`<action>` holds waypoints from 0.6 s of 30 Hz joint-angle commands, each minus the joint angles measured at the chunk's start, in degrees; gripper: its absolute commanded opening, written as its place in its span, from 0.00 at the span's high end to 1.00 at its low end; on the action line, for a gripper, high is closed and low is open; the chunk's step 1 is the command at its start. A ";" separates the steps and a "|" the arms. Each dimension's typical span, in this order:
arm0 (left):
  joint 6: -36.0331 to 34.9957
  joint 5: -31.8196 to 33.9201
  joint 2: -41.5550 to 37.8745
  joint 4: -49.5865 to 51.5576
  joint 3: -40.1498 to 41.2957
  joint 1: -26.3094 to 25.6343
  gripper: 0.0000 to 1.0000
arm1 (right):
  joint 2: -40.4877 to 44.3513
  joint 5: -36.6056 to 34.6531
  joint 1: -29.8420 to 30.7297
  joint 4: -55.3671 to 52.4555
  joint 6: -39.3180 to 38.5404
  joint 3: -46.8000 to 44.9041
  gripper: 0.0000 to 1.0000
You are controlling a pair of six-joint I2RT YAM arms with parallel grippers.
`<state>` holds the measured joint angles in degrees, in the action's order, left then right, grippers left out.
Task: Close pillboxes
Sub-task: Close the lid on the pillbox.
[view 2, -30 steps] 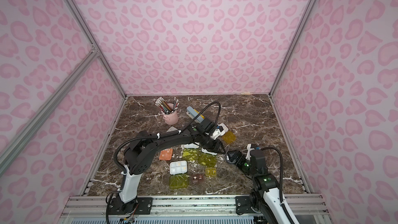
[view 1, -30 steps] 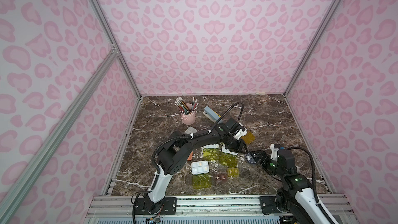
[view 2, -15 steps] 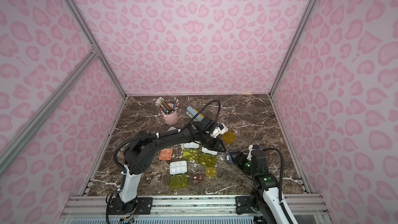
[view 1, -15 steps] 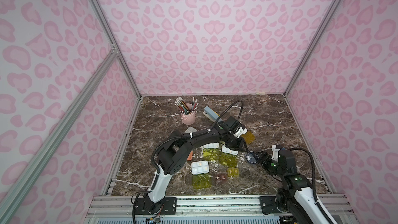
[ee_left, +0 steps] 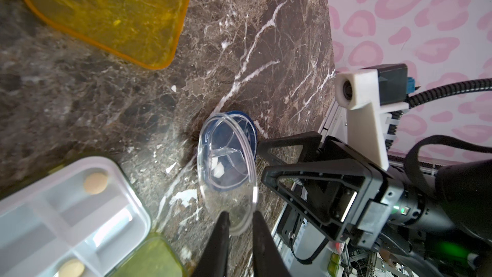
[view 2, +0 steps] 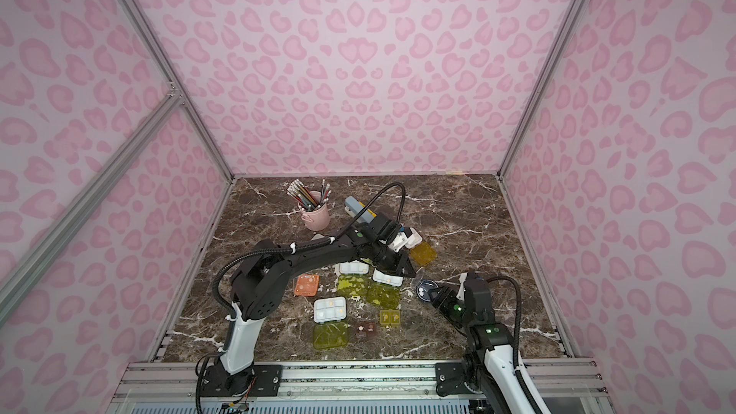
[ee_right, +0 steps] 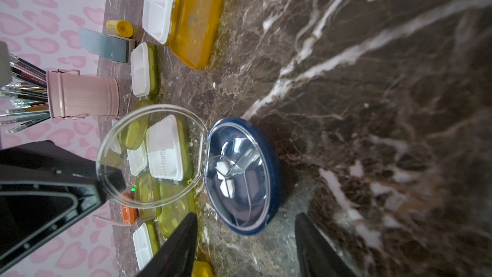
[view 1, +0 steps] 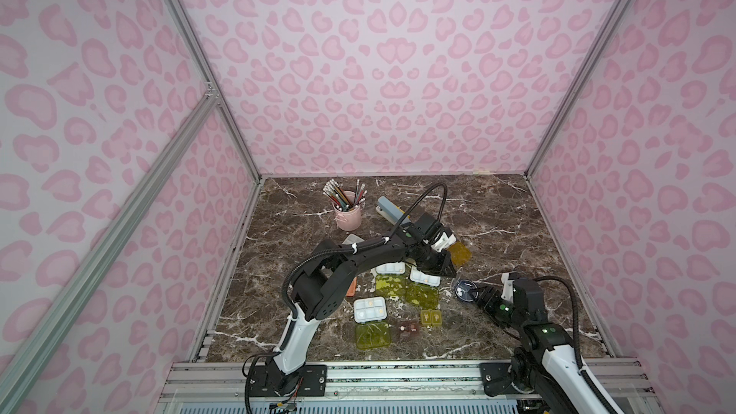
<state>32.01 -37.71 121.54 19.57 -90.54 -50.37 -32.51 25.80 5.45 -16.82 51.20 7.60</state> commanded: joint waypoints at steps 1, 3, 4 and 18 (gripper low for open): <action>0.33 -0.67 1.00 -1.52 -0.86 0.15 0.82 | -0.56 0.53 -0.23 1.68 -0.96 -0.62 0.43; 0.45 -0.87 1.50 -1.48 -1.34 0.18 0.82 | -1.08 0.56 -0.36 2.11 -1.10 -0.68 0.44; 0.60 -0.95 1.62 -1.62 -1.49 0.16 0.82 | -1.35 0.52 -0.42 2.30 -1.19 -0.76 0.44; 0.53 -1.29 1.84 -1.26 -2.58 0.16 0.82 | -5.07 0.25 -1.05 5.22 -2.42 -0.95 0.59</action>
<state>32.97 -38.54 123.59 19.25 -92.36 -50.26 -37.41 25.96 4.47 -13.17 49.67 6.76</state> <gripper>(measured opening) 0.178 0.416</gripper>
